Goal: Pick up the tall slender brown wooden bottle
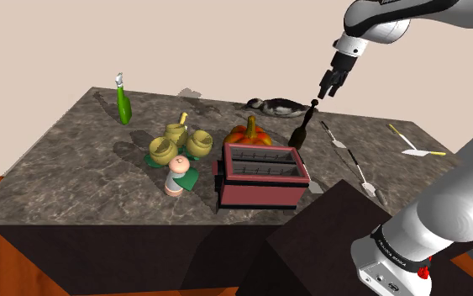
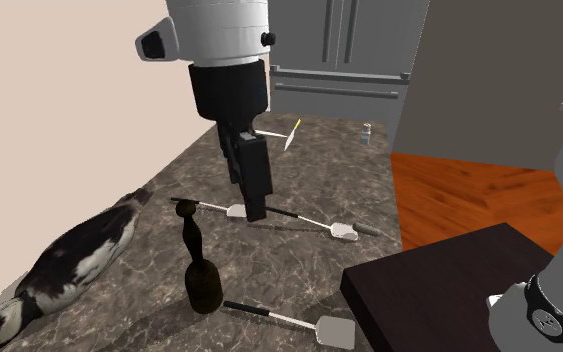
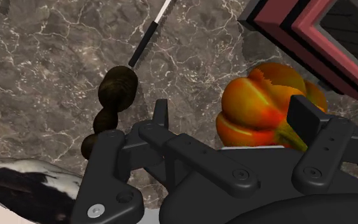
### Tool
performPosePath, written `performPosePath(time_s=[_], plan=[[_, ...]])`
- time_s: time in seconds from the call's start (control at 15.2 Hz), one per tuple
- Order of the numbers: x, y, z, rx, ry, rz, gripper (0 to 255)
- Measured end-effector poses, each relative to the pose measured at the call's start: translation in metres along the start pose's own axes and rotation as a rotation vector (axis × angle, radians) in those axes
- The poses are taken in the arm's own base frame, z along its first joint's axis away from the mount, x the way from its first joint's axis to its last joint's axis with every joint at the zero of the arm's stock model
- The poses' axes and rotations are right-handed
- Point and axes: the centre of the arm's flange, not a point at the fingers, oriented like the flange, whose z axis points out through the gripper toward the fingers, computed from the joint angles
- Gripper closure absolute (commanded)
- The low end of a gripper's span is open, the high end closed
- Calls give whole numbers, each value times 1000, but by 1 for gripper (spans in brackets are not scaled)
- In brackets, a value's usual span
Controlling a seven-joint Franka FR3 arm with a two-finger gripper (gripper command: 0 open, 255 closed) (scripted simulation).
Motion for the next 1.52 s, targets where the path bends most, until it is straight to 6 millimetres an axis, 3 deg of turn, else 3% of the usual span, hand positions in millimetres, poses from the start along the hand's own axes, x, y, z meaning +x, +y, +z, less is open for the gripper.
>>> performPosePath(time_s=[0.79,1.32,1.39,1.52], plan=[[78,130,43,25,-2,34,0],[83,142,81,27,-3,36,0],[83,142,83,27,-3,35,255],[83,143,84,26,-2,35,255]])
